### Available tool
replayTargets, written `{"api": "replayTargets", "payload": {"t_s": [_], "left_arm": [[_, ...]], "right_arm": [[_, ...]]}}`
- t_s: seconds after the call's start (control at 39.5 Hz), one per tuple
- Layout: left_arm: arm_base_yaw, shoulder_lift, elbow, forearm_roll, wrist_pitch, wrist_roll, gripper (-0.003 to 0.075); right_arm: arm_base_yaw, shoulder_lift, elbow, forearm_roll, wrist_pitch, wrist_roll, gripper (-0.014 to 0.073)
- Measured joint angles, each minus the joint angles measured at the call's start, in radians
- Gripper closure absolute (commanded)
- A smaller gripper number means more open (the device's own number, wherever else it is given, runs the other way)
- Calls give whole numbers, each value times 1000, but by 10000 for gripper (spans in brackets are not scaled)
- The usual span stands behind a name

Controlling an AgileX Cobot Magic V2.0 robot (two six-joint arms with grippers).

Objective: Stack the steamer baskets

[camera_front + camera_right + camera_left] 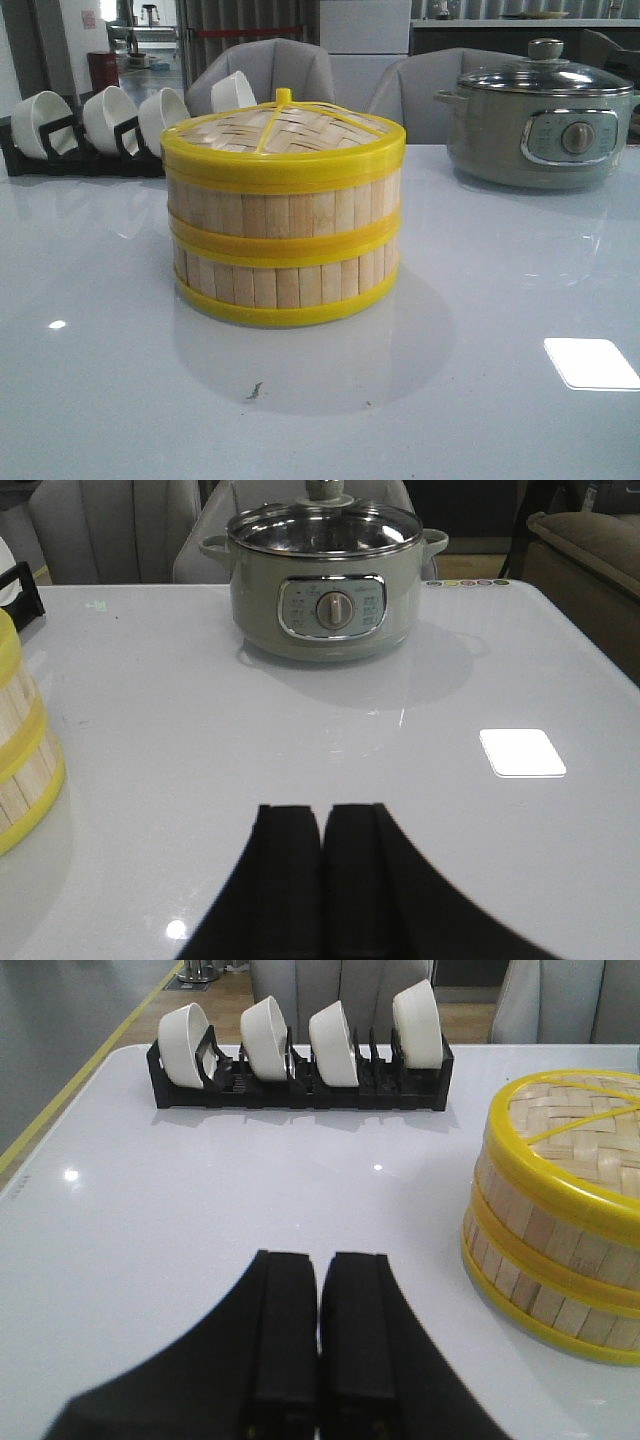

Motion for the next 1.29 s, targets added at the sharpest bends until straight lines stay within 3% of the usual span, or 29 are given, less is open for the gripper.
{"api": "replayTargets", "payload": {"t_s": [0.33, 0.63, 1.29], "left_arm": [[0, -194, 220, 42, -239, 0, 636], [59, -387, 424, 13, -276, 0, 636], [97, -439, 448, 10, -314, 0, 636]], "right_arm": [[0, -2, 0, 0, 0, 0, 554], [0, -2, 0, 0, 0, 0, 554], [0, -2, 0, 0, 0, 0, 554]]}}
